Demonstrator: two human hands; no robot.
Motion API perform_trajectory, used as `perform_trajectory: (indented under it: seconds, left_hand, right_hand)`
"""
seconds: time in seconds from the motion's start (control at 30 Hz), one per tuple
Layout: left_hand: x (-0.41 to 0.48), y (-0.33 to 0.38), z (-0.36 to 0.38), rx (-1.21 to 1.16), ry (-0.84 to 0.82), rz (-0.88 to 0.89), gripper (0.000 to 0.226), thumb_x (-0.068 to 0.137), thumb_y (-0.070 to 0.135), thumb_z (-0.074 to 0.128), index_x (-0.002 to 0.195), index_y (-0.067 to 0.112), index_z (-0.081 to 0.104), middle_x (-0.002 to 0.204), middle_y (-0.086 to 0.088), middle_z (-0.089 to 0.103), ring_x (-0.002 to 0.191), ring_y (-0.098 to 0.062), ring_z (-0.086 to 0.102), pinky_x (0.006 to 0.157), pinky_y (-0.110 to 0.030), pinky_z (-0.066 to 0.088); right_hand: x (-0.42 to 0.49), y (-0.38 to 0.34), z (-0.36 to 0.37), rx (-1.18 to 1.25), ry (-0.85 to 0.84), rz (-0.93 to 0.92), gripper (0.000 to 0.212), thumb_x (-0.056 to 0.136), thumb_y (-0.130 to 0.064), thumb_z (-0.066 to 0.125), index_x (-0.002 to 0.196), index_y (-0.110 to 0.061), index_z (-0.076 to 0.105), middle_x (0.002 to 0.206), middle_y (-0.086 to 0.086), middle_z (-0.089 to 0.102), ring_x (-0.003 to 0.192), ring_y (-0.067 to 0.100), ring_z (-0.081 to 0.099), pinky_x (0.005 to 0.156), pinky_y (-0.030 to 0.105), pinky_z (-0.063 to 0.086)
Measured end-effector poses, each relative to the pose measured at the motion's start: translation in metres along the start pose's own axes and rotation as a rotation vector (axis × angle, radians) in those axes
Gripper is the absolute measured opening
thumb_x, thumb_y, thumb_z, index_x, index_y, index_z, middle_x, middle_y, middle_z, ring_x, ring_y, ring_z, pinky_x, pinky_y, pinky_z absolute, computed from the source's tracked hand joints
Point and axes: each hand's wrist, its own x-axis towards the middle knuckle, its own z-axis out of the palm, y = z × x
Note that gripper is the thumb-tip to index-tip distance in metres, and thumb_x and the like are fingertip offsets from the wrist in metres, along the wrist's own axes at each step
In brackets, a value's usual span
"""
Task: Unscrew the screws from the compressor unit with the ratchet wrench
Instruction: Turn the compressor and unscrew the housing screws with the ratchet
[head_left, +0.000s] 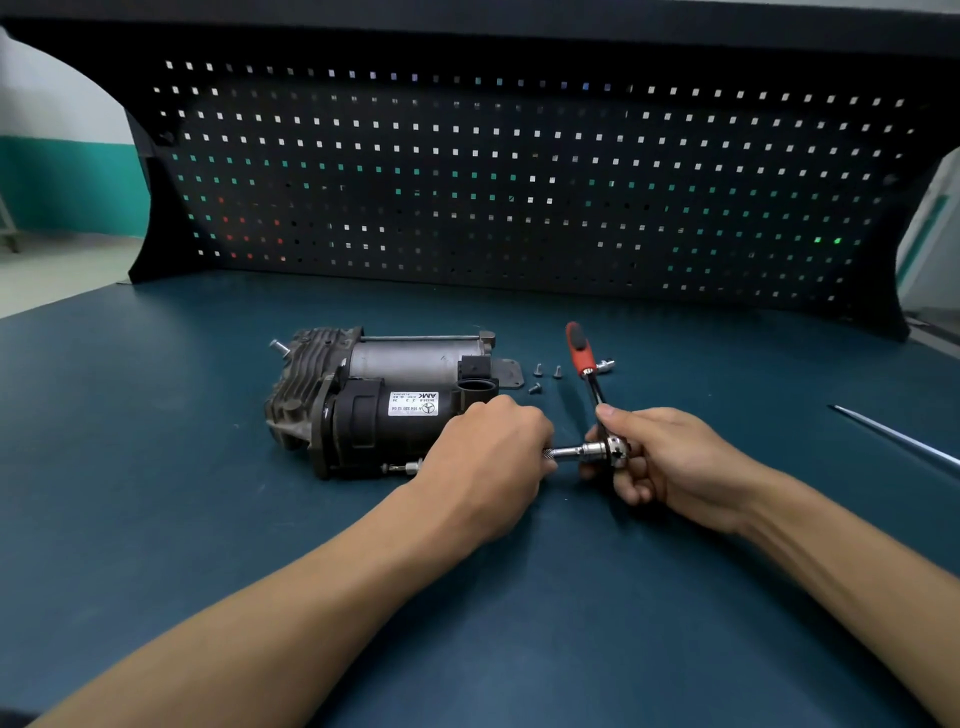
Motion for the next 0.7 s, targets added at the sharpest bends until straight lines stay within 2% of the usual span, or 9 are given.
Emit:
perform_trajectory:
  seconds: [0.13, 0.33, 0.5, 0.6, 0.7]
  left_hand:
    - [-0.0008, 0.0008, 0.0004, 0.012, 0.005, -0.003, 0.021, 0.094, 0.037, 0.063, 0.106, 0.021, 0.068, 0.101, -0.009, 0.063, 0.096, -0.034, 0.058, 0.073, -0.039, 0.045]
    - [-0.0008, 0.0013, -0.0013, 0.032, 0.020, 0.000, 0.021, 0.094, 0.037, 0.064, 0.106, 0.021, 0.067, 0.100, -0.008, 0.062, 0.096, -0.034, 0.058, 0.069, -0.037, 0.039]
    - [-0.0009, -0.0003, 0.0012, 0.057, 0.002, 0.015, 0.021, 0.094, 0.037, 0.063, 0.106, 0.020, 0.066, 0.102, -0.009, 0.063, 0.096, -0.035, 0.058, 0.071, -0.038, 0.043]
    - [-0.0015, -0.0018, 0.0045, 0.084, -0.013, 0.050, 0.022, 0.095, 0.037, 0.061, 0.106, 0.019, 0.064, 0.104, -0.007, 0.064, 0.098, -0.034, 0.059, 0.076, -0.040, 0.047]
    - [-0.0015, -0.0022, 0.0065, 0.111, -0.024, 0.078, 0.022, 0.095, 0.038, 0.059, 0.108, 0.021, 0.064, 0.107, -0.005, 0.064, 0.098, -0.034, 0.060, 0.076, -0.040, 0.048]
  right_hand:
    - [0.0001, -0.0016, -0.0007, -0.009, -0.018, 0.034, 0.032, 0.100, -0.037, 0.053, 0.092, -0.006, 0.061, 0.082, 0.024, 0.072, 0.039, 0.016, 0.051, 0.036, 0.020, 0.038]
    - [-0.0005, -0.0040, -0.0009, -0.024, 0.012, 0.099, 0.037, 0.101, -0.038, 0.053, 0.081, -0.007, 0.055, 0.074, 0.023, 0.070, 0.036, 0.017, 0.050, 0.033, 0.020, 0.036]
    - [-0.0001, -0.0039, -0.0028, -0.024, -0.031, 0.119, 0.032, 0.099, -0.036, 0.056, 0.088, -0.006, 0.056, 0.078, 0.021, 0.071, 0.041, 0.015, 0.053, 0.036, 0.019, 0.040]
    - [-0.0011, -0.0022, -0.0054, -0.015, -0.069, 0.088, 0.034, 0.089, -0.037, 0.065, 0.094, -0.004, 0.062, 0.078, 0.015, 0.070, 0.046, 0.013, 0.054, 0.038, 0.018, 0.041]
    - [-0.0028, 0.0000, -0.0099, 0.004, -0.096, 0.055, 0.048, 0.073, -0.037, 0.074, 0.102, 0.000, 0.066, 0.079, 0.011, 0.064, 0.049, 0.014, 0.056, 0.040, 0.018, 0.043]
